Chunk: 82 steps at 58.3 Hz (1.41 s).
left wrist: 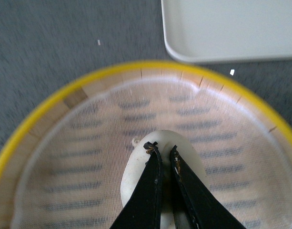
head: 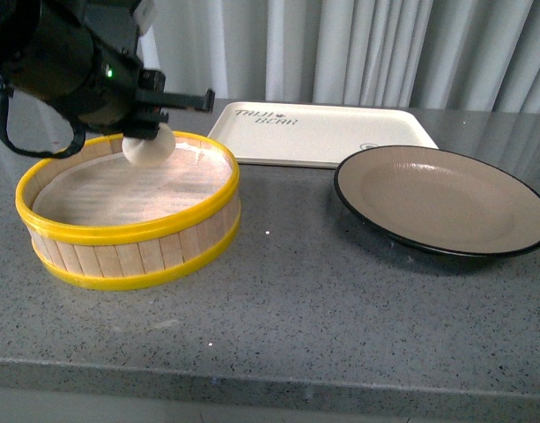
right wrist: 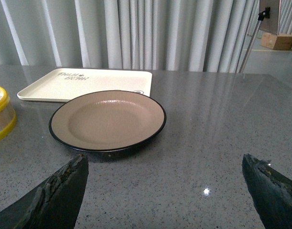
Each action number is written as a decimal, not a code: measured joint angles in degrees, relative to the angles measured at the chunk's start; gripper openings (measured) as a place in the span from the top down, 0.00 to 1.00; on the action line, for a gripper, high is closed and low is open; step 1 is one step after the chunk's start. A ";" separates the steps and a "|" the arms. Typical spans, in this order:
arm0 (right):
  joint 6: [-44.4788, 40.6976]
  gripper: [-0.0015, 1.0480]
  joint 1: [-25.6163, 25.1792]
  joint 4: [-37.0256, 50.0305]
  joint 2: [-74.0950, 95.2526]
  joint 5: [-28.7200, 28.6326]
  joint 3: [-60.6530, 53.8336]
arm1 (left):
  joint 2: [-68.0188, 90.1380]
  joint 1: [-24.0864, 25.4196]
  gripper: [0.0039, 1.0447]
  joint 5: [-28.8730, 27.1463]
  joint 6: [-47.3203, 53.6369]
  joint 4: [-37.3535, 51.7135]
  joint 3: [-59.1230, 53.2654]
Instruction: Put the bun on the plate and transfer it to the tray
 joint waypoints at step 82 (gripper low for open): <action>-0.02 0.08 0.00 0.00 0.00 -0.02 0.00 | 25.99 -24.57 0.97 7.08 7.26 -13.16 36.68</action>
